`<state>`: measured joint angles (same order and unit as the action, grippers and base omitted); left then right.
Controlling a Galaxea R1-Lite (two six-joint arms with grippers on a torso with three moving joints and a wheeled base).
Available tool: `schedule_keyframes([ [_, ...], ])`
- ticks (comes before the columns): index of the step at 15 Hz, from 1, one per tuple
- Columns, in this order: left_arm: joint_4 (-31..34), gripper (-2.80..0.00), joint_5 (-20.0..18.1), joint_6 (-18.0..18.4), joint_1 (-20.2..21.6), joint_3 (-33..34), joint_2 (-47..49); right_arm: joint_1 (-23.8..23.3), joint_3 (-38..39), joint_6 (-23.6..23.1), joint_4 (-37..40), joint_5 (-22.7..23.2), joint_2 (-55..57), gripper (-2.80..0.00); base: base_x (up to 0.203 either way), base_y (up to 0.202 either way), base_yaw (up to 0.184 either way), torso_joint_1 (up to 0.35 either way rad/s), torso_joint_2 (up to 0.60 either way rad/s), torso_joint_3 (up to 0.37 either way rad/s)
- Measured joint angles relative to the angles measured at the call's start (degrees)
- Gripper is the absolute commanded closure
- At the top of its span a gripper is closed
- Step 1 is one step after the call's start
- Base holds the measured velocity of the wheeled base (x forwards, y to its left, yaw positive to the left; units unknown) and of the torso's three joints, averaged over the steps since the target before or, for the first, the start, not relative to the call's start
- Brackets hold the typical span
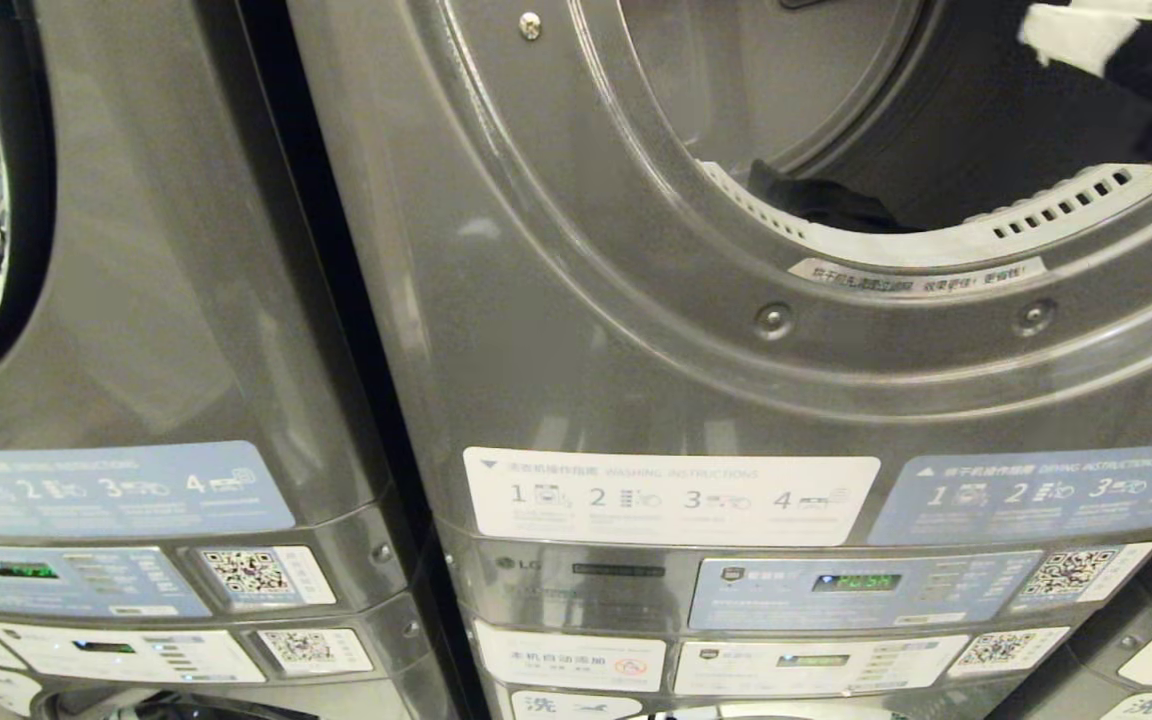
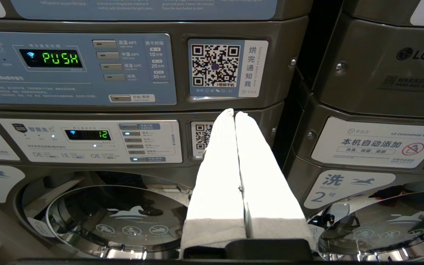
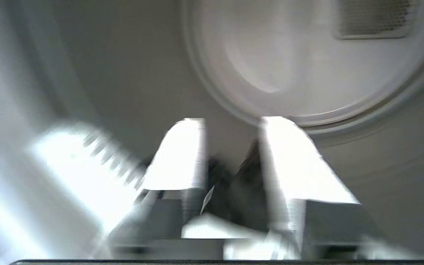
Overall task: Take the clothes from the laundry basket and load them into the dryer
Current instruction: Close the dryer
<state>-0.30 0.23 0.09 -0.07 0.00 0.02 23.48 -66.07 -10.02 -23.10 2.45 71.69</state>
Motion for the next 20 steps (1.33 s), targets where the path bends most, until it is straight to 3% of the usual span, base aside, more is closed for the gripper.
schedule_keyframes([
  [4, -0.02, 0.00, 0.02, 0.01, 0.00, 0.00, 0.00, 0.52, 22.96, 0.14, 2.52, 11.59, -15.72, 0.00, 0.000, 0.000, 0.000, 0.000, 0.00, 0.000],
  [8, 0.00, 0.00, -0.01, 0.01, 0.00, 0.00, 0.00, 0.66, 36.38, 0.57, 3.12, 15.32, -27.17, 0.00, 0.000, 0.000, 0.000, 0.000, 0.00, 0.000],
  [12, -0.02, 0.00, -0.01, 0.01, 0.00, 0.00, 0.00, 0.63, 37.90, 0.68, 4.67, 15.08, -32.09, 0.00, 0.000, 0.000, 0.000, 0.000, 0.00, 0.000],
  [14, -0.01, 0.00, 0.02, 0.01, 0.00, 0.00, 0.00, 0.18, 34.19, 0.64, 6.39, 14.03, -32.34, 0.00, 0.000, 0.000, 0.000, 0.000, 0.00, 0.000],
  [17, -0.01, 0.00, 0.02, 0.01, 0.00, 0.00, 0.00, -1.10, 29.52, 0.29, 14.46, 8.17, -31.73, 0.00, 0.000, 0.000, 0.000, 0.000, 0.00, 0.000],
  [20, -0.02, 0.00, 0.01, 0.01, -0.04, 0.00, 0.00, -1.89, 33.93, 1.31, 14.92, 0.48, -31.62, 0.00, 0.000, 0.000, 0.000, 0.000, 0.00, 0.000],
])
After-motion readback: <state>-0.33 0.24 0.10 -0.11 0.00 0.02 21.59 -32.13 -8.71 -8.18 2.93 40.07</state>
